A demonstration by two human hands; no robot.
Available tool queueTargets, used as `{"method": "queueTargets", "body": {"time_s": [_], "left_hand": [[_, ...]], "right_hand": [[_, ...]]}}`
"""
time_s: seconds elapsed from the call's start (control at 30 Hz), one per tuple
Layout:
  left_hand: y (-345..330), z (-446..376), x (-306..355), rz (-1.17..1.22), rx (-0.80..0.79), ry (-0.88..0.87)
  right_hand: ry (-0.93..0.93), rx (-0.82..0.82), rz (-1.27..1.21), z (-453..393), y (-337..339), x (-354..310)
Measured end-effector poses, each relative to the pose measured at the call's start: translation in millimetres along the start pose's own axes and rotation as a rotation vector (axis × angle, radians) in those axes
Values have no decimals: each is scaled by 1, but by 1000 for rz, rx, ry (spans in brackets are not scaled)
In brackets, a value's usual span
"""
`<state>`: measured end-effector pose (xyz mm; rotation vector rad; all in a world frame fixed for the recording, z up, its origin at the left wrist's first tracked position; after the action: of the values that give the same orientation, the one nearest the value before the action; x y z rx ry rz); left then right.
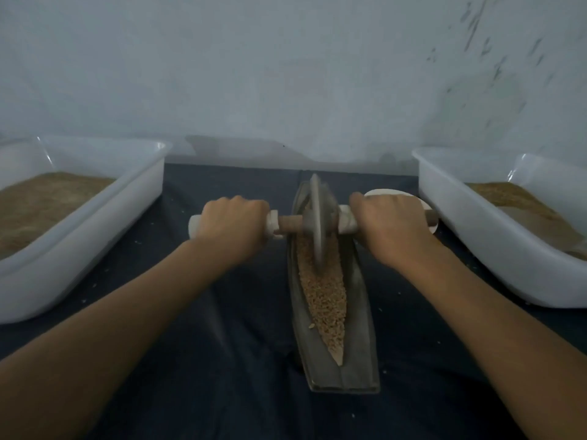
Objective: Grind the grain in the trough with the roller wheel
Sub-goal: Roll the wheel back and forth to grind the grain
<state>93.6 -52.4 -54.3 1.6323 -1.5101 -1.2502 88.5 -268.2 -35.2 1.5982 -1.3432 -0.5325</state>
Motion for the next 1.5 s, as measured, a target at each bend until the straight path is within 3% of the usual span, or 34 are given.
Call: {"method": "queueTargets", "body": {"time_s": [0.07,0.23,0.4,0.57,0.73,0.83,0.93,1.07,1.3,1.5], "left_hand": [[9,30,-2,-19,12,-47],[44,91,-4,-57,231,-232],[31,53,2,-192,167,-139],[8,-16,0,-74,42,-25],[3,19,-6,6,-12,-42],[21,64,-7,-80,163,-157],[43,82,-10,-104,291,-267],[34,55,-4,-196,180,-220],[5,-30,-3,-44,22,30],[20,10,-2,-94,-4,-27]], "right_hand": [[58,-19,19,26,13,-6],[169,127,-82,78,45,-7],[111,72,-122,52,5,8],[39,93,-62,-7,-29,23],[145,119,-28,11,-5,18],[165,170,-103,54,16,18],[134,105,-163,85,27,23],[90,57,-153,84,13,24],[-33,66,-64,-13,-37,43],[4,41,-32,31,-14,29]]}}
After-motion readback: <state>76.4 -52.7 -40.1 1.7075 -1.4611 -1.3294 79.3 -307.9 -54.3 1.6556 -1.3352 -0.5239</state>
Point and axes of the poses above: each hand's wrist, its own z-axis away from the middle knuckle, its own y-axis out of the back of the hand, x = y × z, the point moved 3 cm from there along -z, towards the middle knuckle, and after that the axes turned 8 degrees about -z, right-handed, at the moved point
